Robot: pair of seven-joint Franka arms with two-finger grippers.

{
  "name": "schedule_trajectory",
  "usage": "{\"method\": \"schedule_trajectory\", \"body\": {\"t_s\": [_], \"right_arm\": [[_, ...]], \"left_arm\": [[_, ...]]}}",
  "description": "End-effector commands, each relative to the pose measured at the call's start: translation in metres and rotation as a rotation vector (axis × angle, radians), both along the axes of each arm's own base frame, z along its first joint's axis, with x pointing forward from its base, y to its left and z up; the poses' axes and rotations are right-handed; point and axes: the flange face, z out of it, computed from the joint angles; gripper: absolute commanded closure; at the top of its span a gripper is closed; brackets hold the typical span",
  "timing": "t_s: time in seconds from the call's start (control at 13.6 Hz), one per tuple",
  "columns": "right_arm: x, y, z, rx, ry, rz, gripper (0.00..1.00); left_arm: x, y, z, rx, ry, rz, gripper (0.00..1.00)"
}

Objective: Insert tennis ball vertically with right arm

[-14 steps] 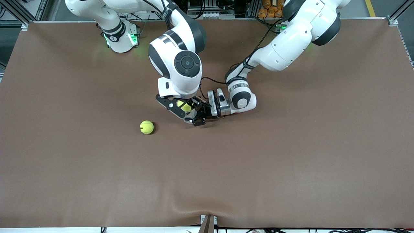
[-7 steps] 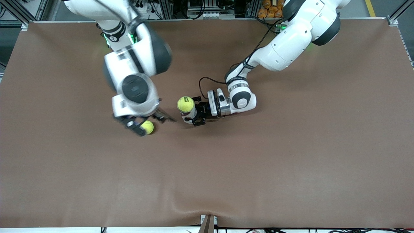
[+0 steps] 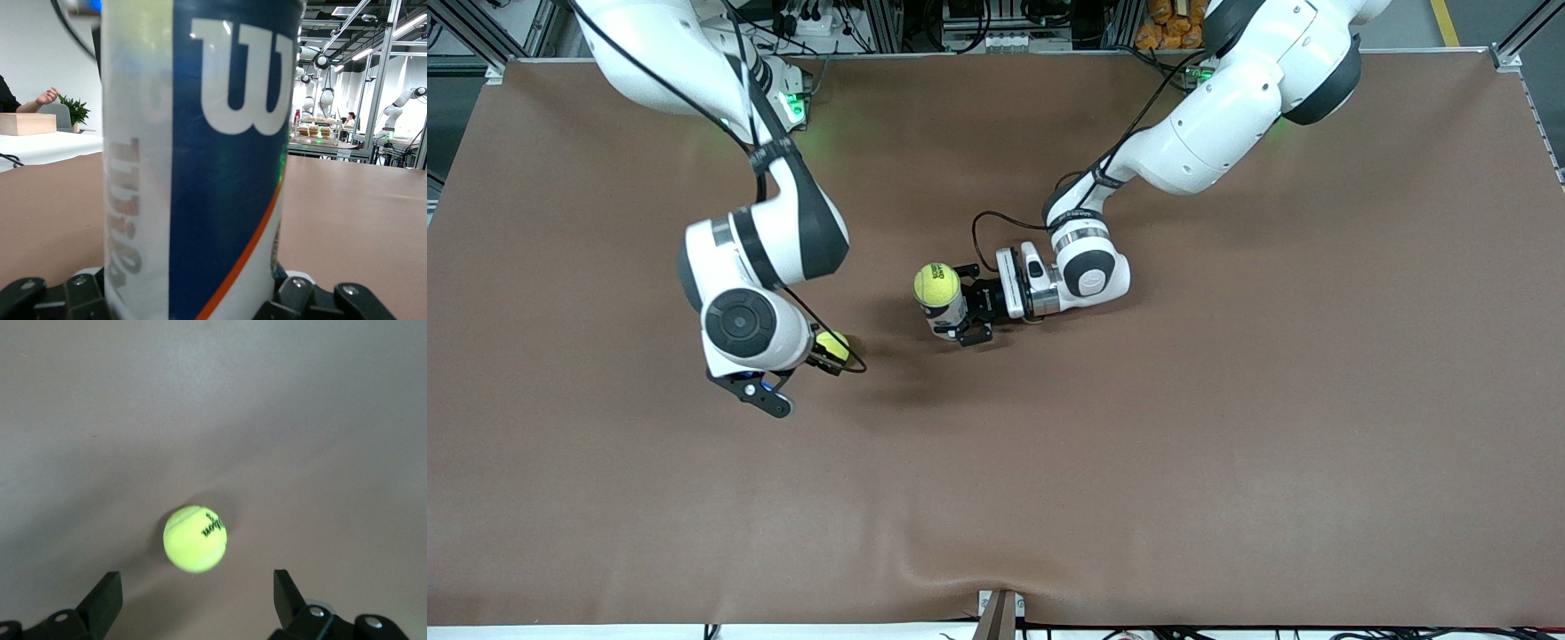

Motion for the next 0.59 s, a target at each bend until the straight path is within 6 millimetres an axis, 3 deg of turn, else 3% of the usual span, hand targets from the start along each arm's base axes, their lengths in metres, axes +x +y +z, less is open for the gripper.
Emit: {"method": "schedule_trajectory", "body": {"t_s": [0.0,0.15,0.51], "right_arm": [[-0.007,-0.008,-0.04,0.003,0.029,0.026,0.0],[-0.007,-0.005,-0.064,0.003,0.034,0.029,0.0],[-0.015,0.003,-0.085,0.022,0.067,0.015,0.0]], "left_arm": [[-0.019,0.0,-0.02,0.076,-0.302,0.043,0.25],[-0.019,0.0,-0.02,0.076,-0.299,0.047,0.25],[-0.022,0.0,-0.02,0.077,-0.294,0.043,0.25]]}}
